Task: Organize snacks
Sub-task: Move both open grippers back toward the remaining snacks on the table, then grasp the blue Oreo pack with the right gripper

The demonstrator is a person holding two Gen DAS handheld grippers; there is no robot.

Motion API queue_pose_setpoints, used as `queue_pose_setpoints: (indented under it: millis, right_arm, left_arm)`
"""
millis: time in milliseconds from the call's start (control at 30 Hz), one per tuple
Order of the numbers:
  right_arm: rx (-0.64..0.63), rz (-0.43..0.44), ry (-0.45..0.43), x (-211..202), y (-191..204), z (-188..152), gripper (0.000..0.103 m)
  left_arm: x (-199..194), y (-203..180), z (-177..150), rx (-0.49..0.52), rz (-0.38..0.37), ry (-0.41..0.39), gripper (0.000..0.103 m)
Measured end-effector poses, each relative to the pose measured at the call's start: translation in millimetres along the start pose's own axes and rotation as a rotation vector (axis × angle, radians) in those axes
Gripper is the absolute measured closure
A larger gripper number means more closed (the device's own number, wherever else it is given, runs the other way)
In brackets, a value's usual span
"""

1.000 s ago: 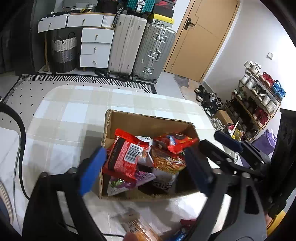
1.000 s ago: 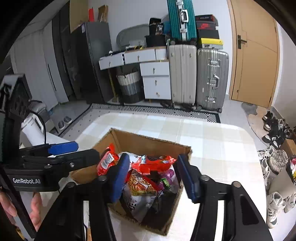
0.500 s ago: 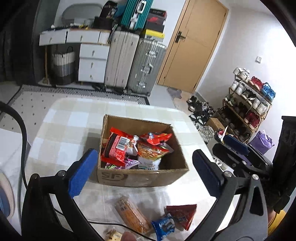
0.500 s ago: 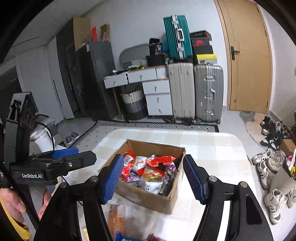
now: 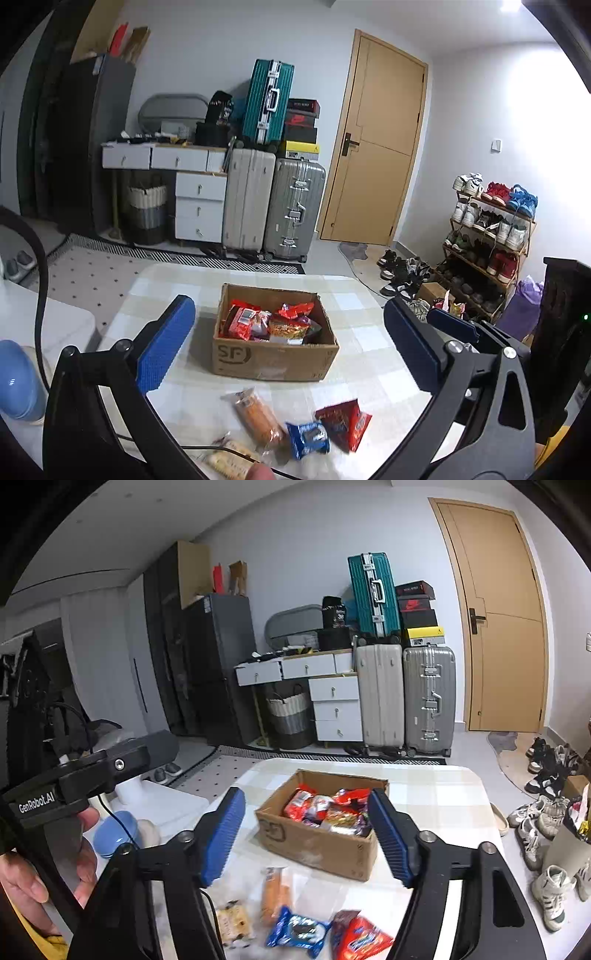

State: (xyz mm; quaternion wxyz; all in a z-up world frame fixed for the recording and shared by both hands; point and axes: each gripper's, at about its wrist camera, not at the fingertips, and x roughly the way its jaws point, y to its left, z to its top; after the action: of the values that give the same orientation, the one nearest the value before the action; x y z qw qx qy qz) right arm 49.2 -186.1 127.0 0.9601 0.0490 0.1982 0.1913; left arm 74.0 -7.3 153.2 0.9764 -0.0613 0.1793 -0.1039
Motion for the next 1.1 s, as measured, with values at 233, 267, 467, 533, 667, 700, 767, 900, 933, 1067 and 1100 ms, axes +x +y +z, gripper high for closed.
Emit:
queue_pose_setpoints:
  millis: [233, 267, 467, 533, 667, 700, 767, 900, 933, 1067, 1100]
  right_arm:
    - [0.005, 0.023, -0.031, -37.5, 20.3, -31.8, 0.016]
    - [0.005, 0.025, -0.033, -40.8, 23.1, -38.0, 0.014]
    - [-0.005, 0.01, -0.045, -49.9, 35.2, -78.3, 0.002]
    - [-0.004, 0.009, -0.038, -46.0, 34.5, -92.5, 0.001]
    - [-0.01, 0.013, 0.004, -28.1, 32.5, -117.0, 0.001]
    - [-0.016, 0.008, 0.013, -22.3, 32.1, -122.1, 0.001]
    - [-0.022, 0.0, 0.022, -11.8, 27.9, -130.7, 0.001]
    - [-0.009, 0.008, 0.062, 6.9, 17.9, -149.3, 0.001]
    - [-0.006, 0.001, 0.085, 12.2, 16.2, -152.0, 0.001]
    - [-0.032, -0.014, 0.105, 21.8, 15.6, -156.9, 0.001]
    - [-0.034, -0.022, 0.118, 25.2, 15.0, -157.9, 0.001]
  left_arm:
    - [-70.3, -10.3, -24.6, 0.013, 0.021, 0.002, 0.001]
    - [-82.1, -10.8, -33.3, 0.018, 0.023, 0.002, 0.001]
    - [-111.6, -1.8, -80.7, 0.024, 0.05, 0.026, 0.001]
    - [-109.8, 5.8, -95.0, 0.009, 0.069, 0.042, 0.001]
    - [-87.4, 23.5, -127.0, -0.034, 0.079, 0.095, 0.001]
    - [-82.7, 28.6, -137.0, -0.039, 0.083, 0.109, 0.001]
    - [-65.2, 37.0, -150.8, -0.033, 0.106, 0.124, 0.001]
    - [-31.1, 53.0, -172.2, -0.024, 0.122, 0.142, 0.001]
    - [-16.5, 57.2, -171.7, -0.023, 0.122, 0.157, 0.001]
    - [18.9, 59.8, -180.8, -0.002, 0.116, 0.251, 0.001]
    - [23.4, 59.1, -182.2, 0.002, 0.109, 0.262, 0.001]
